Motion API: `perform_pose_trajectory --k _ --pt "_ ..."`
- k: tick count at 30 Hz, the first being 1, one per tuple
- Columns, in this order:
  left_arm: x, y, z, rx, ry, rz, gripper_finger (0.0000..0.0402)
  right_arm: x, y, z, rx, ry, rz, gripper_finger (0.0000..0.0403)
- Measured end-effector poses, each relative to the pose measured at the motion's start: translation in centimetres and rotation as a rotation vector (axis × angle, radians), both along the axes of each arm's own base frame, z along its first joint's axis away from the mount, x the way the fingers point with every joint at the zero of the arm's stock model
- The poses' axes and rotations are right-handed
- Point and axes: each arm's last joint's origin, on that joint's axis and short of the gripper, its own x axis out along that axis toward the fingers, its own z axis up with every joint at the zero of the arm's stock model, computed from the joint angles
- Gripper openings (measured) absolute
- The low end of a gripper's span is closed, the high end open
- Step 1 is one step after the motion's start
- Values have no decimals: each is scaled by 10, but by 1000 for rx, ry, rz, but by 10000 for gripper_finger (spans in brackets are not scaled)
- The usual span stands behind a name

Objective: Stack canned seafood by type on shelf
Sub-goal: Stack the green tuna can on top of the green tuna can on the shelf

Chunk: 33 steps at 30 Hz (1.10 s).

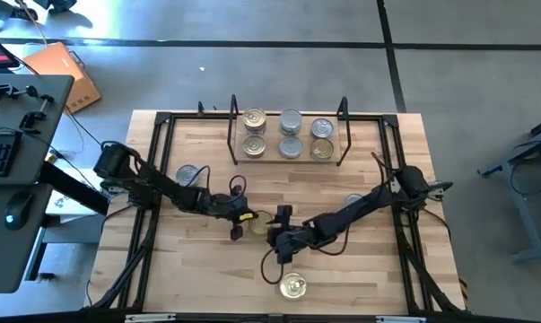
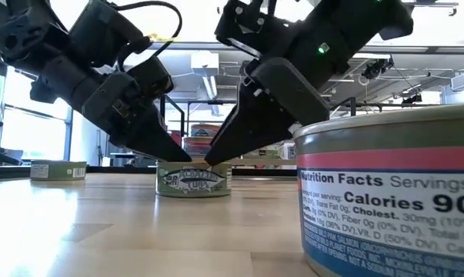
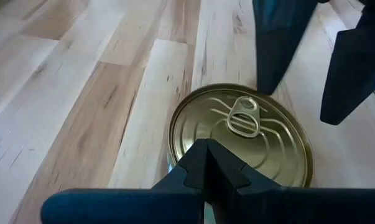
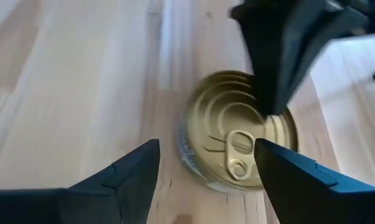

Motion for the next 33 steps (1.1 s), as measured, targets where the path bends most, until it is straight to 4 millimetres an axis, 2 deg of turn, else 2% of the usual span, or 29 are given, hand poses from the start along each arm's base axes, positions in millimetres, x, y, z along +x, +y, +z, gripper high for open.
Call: perform_pose_trajectory --k 7,12,23,33 --pt "2 0 9 13 -40 0 0 -2 7 -1 -72 19 85 255" --pt "4 2 3 68 -24 35 0 -1 8 -1 -83 15 97 255" --pt "8 13 -14 58 24 48 0 -1 6 -1 -204 44 199 255" --pt "9 22 -16 23 33 37 0 3 -4 -1 -265 56 212 255"
